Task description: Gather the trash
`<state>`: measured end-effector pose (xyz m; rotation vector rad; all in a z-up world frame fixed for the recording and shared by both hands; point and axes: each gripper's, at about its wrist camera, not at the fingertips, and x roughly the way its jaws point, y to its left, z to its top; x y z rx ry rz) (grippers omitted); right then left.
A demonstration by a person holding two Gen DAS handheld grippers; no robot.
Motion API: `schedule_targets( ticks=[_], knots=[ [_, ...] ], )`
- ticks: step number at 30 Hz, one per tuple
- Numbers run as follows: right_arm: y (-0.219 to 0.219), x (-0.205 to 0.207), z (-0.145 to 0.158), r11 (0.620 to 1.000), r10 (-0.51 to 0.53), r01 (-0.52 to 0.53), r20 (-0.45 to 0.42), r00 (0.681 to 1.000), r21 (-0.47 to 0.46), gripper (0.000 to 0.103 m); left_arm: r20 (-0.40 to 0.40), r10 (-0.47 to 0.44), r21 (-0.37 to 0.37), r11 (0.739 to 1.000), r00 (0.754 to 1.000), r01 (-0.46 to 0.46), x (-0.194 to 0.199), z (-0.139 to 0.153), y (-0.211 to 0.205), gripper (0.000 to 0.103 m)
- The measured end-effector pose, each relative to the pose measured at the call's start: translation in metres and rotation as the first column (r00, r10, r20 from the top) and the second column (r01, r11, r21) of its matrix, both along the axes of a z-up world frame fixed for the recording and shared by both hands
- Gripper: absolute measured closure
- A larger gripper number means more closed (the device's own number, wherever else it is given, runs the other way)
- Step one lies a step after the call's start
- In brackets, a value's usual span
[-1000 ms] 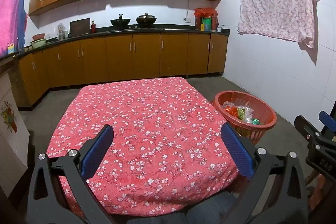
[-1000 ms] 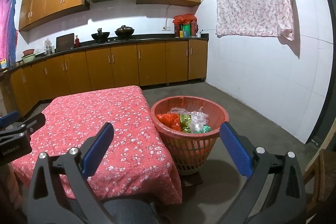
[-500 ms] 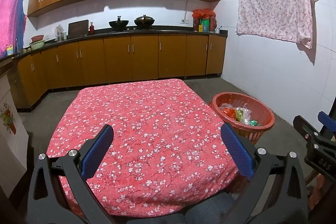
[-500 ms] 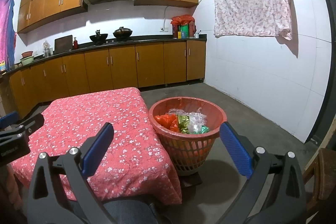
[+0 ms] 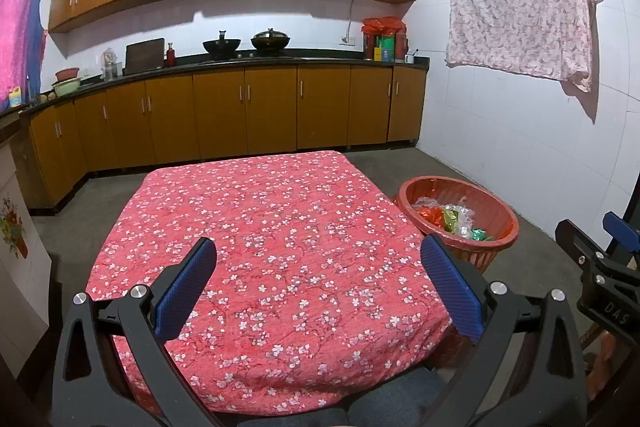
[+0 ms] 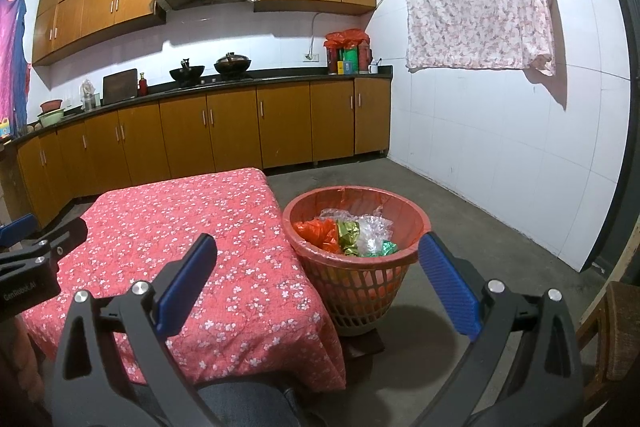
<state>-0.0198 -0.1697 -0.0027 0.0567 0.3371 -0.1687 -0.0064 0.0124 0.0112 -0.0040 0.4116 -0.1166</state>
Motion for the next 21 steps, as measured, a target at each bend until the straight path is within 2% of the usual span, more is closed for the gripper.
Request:
schedule_targets(
  ticks=[21],
  knots=[
    [0.0007, -0.0009, -0.0004, 1.000, 0.000, 0.000, -0.002, 1.000, 0.001, 0.004, -0.006, 0.000, -0.005, 1.000, 1.000, 0.000, 0.0002, -0.0008, -0.0014, 0.002]
  ],
)
